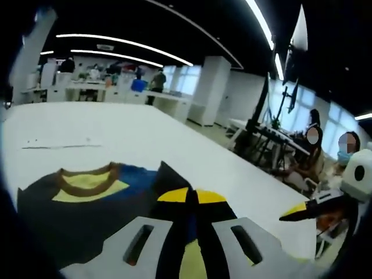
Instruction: Fold the garment on the visible template until the final outline fits inside the template.
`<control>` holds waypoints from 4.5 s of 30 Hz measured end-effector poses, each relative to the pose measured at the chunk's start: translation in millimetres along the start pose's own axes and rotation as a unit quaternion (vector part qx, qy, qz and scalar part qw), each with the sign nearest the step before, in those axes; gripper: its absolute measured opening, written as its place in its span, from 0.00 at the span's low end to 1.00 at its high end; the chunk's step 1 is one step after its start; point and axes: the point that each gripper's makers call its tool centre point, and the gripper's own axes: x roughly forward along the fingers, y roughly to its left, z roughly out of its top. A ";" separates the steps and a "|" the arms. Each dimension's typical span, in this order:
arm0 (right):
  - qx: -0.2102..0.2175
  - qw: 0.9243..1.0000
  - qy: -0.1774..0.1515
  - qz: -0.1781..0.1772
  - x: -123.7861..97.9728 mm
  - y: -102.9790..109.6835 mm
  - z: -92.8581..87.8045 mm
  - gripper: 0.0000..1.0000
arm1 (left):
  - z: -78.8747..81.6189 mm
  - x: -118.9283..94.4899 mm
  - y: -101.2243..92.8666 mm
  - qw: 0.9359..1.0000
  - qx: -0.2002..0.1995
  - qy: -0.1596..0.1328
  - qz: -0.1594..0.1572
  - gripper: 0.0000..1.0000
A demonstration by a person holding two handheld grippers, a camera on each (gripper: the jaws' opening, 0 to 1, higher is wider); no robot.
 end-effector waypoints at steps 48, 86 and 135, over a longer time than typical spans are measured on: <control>-0.049 0.996 0.038 0.058 -7.4 16.7 -5.9 0.99 | -3.5 -45.9 -20.5 0.993 0.077 0.007 -0.085 0.87; -0.136 0.977 0.107 0.123 -13.6 50.4 -35.4 0.99 | -75.9 -196.7 -8.7 0.986 0.096 0.085 -0.109 0.94; -0.259 0.935 0.225 0.094 -38.0 25.5 -105.6 0.50 | -170.2 -301.9 9.9 0.923 0.260 0.270 -0.090 0.41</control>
